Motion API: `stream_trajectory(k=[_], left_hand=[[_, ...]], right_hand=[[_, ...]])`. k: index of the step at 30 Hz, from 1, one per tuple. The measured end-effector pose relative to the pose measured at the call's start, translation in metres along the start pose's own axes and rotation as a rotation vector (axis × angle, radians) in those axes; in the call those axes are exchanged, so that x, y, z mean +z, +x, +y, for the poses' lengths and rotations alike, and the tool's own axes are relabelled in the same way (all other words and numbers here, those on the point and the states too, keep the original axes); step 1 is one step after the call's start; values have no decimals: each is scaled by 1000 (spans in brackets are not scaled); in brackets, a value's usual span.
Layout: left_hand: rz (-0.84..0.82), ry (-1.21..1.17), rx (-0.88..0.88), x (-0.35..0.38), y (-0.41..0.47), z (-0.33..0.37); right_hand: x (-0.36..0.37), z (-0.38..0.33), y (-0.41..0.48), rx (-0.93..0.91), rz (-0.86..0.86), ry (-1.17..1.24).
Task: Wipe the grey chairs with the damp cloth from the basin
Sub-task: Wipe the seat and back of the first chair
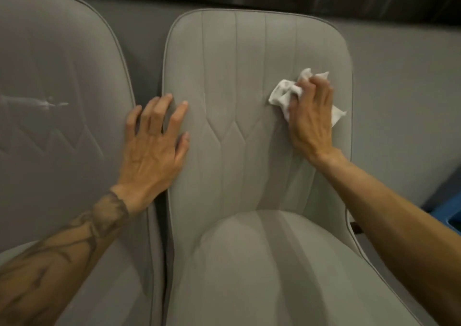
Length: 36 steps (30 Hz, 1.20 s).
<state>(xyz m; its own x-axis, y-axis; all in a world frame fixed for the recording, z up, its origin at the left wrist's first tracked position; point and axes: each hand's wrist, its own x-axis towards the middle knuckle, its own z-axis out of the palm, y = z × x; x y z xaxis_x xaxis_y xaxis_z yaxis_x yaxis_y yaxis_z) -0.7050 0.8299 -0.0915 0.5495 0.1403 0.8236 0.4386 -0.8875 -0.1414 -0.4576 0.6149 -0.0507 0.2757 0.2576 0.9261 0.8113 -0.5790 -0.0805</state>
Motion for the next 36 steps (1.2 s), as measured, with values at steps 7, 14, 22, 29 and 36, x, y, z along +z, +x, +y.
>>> stream_trajectory(k=[7, 14, 22, 29, 36], left_hand=[[84, 111, 52, 10, -1, -6], [87, 135, 44, 12, -2, -6], [71, 174, 38, 11, -2, -9], [83, 191, 44, 13, -2, -7], [108, 173, 41, 17, -3, -7]], right_hand=[[13, 22, -37, -202, -128, 6], [26, 21, 7, -12, 133, -55], [18, 36, 49, -152, 87, -103], [32, -1, -15, -79, 58, 28], [27, 30, 89, 28, 189, -76]])
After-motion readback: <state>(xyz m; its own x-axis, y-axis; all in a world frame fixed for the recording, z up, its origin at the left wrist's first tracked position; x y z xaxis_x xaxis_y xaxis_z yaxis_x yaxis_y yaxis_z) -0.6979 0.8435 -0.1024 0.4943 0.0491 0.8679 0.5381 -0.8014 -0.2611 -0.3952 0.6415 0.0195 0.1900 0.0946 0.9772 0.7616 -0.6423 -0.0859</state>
